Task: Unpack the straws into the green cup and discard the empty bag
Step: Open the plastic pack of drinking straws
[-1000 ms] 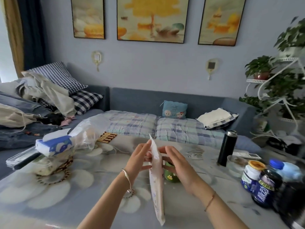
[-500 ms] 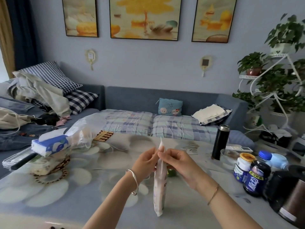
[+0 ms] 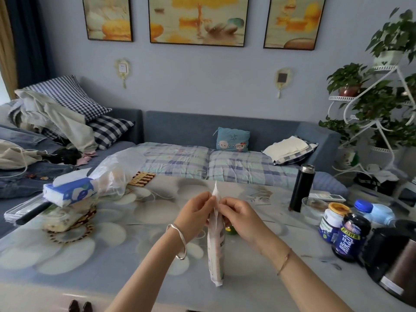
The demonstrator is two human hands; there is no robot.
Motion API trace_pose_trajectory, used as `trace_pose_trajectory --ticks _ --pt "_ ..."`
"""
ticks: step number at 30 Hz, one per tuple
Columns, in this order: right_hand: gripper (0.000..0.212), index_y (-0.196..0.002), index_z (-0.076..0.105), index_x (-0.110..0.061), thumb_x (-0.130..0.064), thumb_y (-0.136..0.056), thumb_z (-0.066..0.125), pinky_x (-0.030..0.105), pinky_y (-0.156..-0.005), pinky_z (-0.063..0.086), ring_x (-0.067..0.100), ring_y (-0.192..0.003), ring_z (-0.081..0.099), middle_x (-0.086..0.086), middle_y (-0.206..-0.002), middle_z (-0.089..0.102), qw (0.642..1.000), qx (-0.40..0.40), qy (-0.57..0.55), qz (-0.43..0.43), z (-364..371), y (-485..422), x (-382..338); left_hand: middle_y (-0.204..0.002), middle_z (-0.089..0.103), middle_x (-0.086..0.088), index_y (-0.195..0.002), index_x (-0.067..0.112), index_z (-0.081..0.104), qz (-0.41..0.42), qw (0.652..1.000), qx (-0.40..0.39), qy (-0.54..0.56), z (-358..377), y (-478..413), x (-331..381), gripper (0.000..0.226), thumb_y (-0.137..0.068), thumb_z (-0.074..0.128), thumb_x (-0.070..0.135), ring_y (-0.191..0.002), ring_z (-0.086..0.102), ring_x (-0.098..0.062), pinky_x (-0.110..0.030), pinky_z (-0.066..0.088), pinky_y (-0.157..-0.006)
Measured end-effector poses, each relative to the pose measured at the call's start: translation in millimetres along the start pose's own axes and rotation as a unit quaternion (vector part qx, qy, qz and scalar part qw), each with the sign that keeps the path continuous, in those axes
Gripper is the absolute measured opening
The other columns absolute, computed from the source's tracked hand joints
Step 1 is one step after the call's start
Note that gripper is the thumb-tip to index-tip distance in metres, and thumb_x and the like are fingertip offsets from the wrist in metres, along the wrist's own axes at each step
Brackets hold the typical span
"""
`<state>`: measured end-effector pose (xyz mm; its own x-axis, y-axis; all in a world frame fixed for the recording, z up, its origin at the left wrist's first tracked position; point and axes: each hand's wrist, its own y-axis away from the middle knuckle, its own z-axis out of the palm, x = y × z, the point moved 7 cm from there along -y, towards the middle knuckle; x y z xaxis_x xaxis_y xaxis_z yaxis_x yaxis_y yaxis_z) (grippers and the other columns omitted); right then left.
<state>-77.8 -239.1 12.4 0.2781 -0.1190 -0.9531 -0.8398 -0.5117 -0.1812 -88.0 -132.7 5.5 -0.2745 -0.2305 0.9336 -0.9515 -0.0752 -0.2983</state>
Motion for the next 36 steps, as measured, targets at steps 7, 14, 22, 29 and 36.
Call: trace_pose_trajectory --ticks 7,14,22,29,36 --pt "0.027 -0.07 0.063 -0.017 -0.014 -0.094 0.05 0.014 -0.058 0.045 0.005 -0.06 0.058 -0.006 -0.064 0.064 0.998 -0.022 -0.051 0.021 8.5 -2.7 -0.6 -0.062 0.039 -0.003 -0.068 0.012 0.042 0.019 0.999 0.046 -0.006 -2.8 3.0 -0.2 0.031 -0.098 0.039 0.008 -0.058 0.037 -0.014 -0.02 0.034 -0.052" --pt "0.019 -0.081 0.06 -0.009 -0.014 -0.095 0.049 0.012 -0.062 0.051 0.014 -0.082 0.062 0.004 -0.091 0.06 0.983 0.084 0.158 -0.036 -30.5 -18.9 -34.5 -0.065 0.047 -0.002 -0.073 0.009 0.045 0.002 0.995 0.099 0.004 -39.1 5.2 7.7 0.027 -0.099 0.038 0.01 -0.058 0.049 -0.01 -0.02 0.05 -0.051" --pt "0.02 -0.083 0.056 -0.006 -0.013 -0.096 0.043 0.021 -0.059 0.039 0.018 -0.07 0.052 0.001 -0.09 0.047 0.833 0.053 0.47 -0.286 8.0 -35.2 -77.2 -0.103 0.064 -0.019 -0.108 -0.003 0.053 -0.312 0.848 -0.029 0.428 -7.5 24.9 -16.8 0.08 -0.081 0.039 0.072 -0.081 0.07 -0.039 -0.048 0.058 -0.071" --pt "0.005 -0.091 0.061 -0.009 -0.01 -0.091 0.055 0.018 -0.058 0.047 0.016 -0.076 0.057 0.006 -0.101 0.055 0.766 0.078 0.5 -0.397 25.1 -33.6 -67.5 -0.138 0.043 -0.034 -0.139 -0.005 0.033 -0.283 0.678 -0.105 0.67 -11.2 1.5 -14.9 0.102 -0.073 0.055 0.07 -0.127 0.044 -0.047 -0.06 0.039 -0.101" --pt "0.024 -0.09 0.058 -0.011 -0.03 -0.094 0.044 0.003 -0.075 0.038 0.005 -0.085 0.051 -0.004 -0.101 0.044 0.856 0.21 0.314 -0.354 5.0 -50.8 -32.0 -0.11 0.065 -0.017 -0.118 -0.001 0.055 -0.243 0.701 0.023 0.67 -2.1 -29.7 -48.2 0.061 -0.071 0.072 0.034 -0.109 0.059 -0.025 -0.037 0.05 -0.096"
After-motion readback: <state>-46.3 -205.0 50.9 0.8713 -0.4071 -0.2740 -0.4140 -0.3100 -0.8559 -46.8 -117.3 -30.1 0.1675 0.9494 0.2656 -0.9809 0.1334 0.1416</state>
